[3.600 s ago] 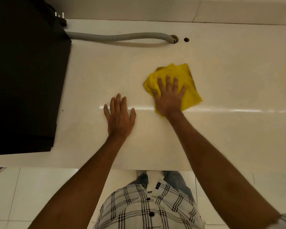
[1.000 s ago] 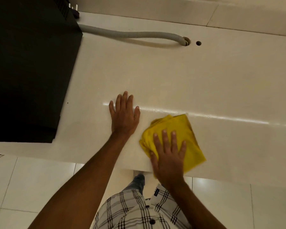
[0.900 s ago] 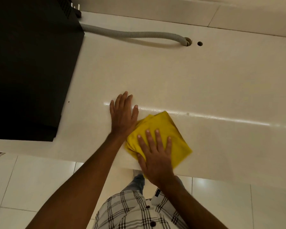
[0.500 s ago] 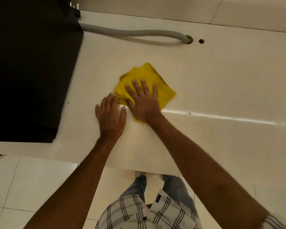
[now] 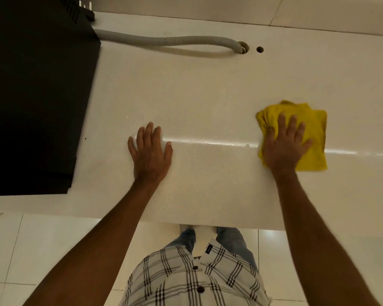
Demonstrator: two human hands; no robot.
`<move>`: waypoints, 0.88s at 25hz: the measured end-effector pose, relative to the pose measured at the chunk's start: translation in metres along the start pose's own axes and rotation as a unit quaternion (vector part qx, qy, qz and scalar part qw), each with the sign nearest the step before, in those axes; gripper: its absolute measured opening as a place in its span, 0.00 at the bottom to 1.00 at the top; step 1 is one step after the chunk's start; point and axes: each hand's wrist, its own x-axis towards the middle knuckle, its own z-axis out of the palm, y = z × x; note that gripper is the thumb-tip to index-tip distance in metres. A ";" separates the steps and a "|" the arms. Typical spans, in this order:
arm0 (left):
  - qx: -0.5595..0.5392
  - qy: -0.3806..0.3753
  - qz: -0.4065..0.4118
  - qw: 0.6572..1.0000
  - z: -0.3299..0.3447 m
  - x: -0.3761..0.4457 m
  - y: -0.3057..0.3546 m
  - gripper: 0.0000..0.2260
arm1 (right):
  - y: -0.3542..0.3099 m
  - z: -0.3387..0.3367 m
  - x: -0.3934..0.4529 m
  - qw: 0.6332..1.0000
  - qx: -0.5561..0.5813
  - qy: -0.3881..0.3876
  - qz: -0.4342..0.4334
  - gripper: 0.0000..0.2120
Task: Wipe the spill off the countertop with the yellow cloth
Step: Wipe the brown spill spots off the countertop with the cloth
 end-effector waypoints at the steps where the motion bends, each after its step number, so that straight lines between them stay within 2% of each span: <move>1: 0.000 -0.001 0.000 1.000 0.000 0.000 0.000 0.25 | -0.003 0.003 -0.022 0.999 0.011 0.003 0.036 0.29; 3: 0.002 -0.005 0.001 1.000 -0.001 0.000 0.001 0.26 | -0.033 0.012 -0.064 0.997 0.027 -0.004 0.065 0.30; 4: 0.005 -0.006 0.001 1.000 -0.001 -0.001 0.001 0.26 | -0.056 0.018 -0.084 0.999 0.028 -0.011 0.039 0.30; 6: 0.009 -0.004 -0.001 1.000 -0.001 -0.001 0.002 0.26 | -0.102 0.031 -0.123 0.996 0.015 -0.029 -0.079 0.32; 8: 0.001 -0.004 -0.002 1.000 -0.002 -0.003 0.002 0.25 | -0.125 0.038 -0.158 0.976 0.010 -0.042 -0.212 0.32; 11: -0.010 -0.001 0.004 1.000 -0.003 -0.004 0.001 0.25 | -0.090 0.041 -0.183 0.947 0.003 -0.034 -0.319 0.32; 13: -0.017 0.000 0.008 1.000 -0.003 -0.004 0.000 0.24 | -0.043 0.035 -0.181 0.955 -0.008 -0.027 -0.296 0.32; 18: -0.010 -0.001 0.012 1.000 0.001 -0.003 -0.001 0.24 | 0.079 0.001 -0.124 0.995 -0.038 -0.026 -0.084 0.30; 22: -0.008 0.007 0.014 1.000 0.005 -0.002 -0.001 0.25 | 0.095 -0.024 -0.040 0.998 -0.005 -0.041 0.046 0.33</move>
